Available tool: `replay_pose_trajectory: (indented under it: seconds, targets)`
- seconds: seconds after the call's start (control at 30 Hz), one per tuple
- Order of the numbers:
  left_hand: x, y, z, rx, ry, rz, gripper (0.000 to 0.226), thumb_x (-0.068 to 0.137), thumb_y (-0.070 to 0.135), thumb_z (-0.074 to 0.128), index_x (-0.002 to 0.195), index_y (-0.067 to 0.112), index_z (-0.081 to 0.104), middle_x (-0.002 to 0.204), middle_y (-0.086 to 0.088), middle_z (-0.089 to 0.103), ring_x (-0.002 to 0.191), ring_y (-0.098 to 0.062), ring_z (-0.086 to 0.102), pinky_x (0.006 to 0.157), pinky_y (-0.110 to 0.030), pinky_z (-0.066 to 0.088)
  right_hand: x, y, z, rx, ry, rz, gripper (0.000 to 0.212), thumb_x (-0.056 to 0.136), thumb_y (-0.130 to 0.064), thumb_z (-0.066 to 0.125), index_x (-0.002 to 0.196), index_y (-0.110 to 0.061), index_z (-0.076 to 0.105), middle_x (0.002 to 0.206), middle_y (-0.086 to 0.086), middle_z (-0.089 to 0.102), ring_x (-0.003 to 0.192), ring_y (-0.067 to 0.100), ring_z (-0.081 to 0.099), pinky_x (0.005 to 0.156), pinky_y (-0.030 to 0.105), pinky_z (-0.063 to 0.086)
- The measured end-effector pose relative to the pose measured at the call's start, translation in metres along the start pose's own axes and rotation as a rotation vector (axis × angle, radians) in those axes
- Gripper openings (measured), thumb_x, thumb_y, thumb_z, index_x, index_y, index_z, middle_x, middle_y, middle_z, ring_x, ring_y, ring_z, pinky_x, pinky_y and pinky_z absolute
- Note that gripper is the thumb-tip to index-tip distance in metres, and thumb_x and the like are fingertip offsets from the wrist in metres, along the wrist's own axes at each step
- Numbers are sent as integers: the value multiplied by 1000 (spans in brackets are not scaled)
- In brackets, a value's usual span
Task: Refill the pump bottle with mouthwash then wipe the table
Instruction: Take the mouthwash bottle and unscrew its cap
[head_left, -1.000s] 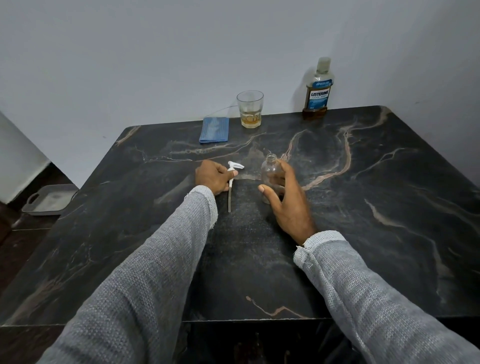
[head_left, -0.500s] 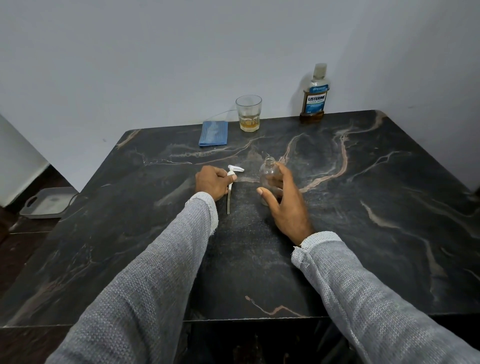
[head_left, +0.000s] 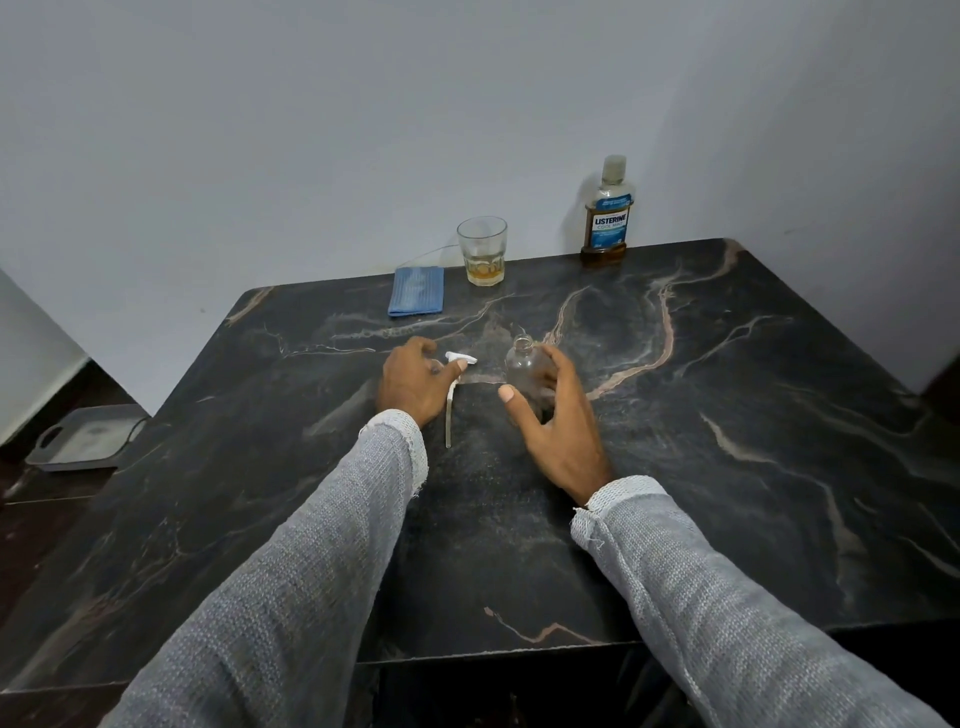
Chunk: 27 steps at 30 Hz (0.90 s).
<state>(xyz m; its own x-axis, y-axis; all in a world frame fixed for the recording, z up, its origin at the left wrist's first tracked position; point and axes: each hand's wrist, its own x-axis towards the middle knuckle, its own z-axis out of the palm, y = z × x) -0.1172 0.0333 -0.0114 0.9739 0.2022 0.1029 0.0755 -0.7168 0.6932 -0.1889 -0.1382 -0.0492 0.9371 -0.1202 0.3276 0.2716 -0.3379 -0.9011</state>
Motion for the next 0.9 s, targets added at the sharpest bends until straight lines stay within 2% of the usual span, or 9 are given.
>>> replay_pose_trajectory:
  seconds: [0.13, 0.23, 0.33, 0.43, 0.5, 0.6, 0.77, 0.9]
  targets:
    - [5, 14, -1, -43, 12, 103, 48, 83, 40, 73, 122, 15, 60, 109, -4, 65, 101, -20, 61, 84, -30, 45, 0, -1, -5, 156, 59, 16, 69, 85, -64, 47, 143, -30, 33, 134, -5, 51, 122, 6, 50, 95, 19, 42]
    - [15, 23, 3, -68, -29, 199, 45, 83, 37, 73, 120, 16, 60, 109, -4, 64, 94, -17, 59, 84, -30, 48, 8, 0, -11, 297, 139, 64, 70, 83, -70, 40, 140, -30, 39, 128, -4, 56, 118, 2, 53, 95, 18, 43]
    - [30, 36, 10, -90, -93, 253, 48, 83, 34, 74, 124, 14, 57, 112, -5, 63, 95, -17, 59, 89, -34, 52, 32, 5, -24, 303, 206, 111, 71, 82, -76, 35, 137, -31, 42, 129, -3, 56, 118, 5, 54, 96, 21, 42]
    - [50, 48, 21, -99, -156, 262, 61, 83, 34, 74, 134, 14, 47, 110, -3, 61, 98, -19, 61, 87, -33, 50, 78, 11, -40, 203, 247, 137, 50, 92, -57, 48, 132, -29, 46, 122, -7, 58, 114, 5, 55, 93, 18, 42]
    - [67, 54, 30, -91, -195, 263, 67, 83, 36, 73, 138, 16, 41, 108, -2, 60, 96, -19, 61, 83, -30, 46, 116, 18, -53, 66, 272, 151, 44, 93, -44, 57, 132, -27, 45, 120, -6, 58, 110, 8, 55, 94, 24, 44]
    - [92, 61, 43, -23, -255, 286, 70, 84, 38, 72, 140, 16, 36, 110, -4, 62, 99, -21, 60, 83, -30, 43, 170, 27, -71, -95, 262, 166, 52, 92, -40, 60, 137, -25, 39, 133, 1, 50, 119, 17, 51, 100, 35, 44]
    - [125, 69, 60, 59, -337, 281, 71, 85, 38, 71, 140, 13, 33, 125, -9, 60, 111, -27, 59, 88, -30, 42, 249, 34, -83, -288, 229, 147, 67, 88, -30, 68, 142, -17, 31, 143, 10, 36, 128, 28, 44, 105, 39, 39]
    - [138, 70, 72, 38, -421, 273, 83, 83, 28, 75, 146, 15, 24, 132, -12, 57, 118, -29, 57, 98, -35, 43, 295, 41, -85, -400, 216, 162, 78, 84, -32, 72, 145, -16, 25, 145, 13, 31, 130, 33, 41, 109, 44, 37]
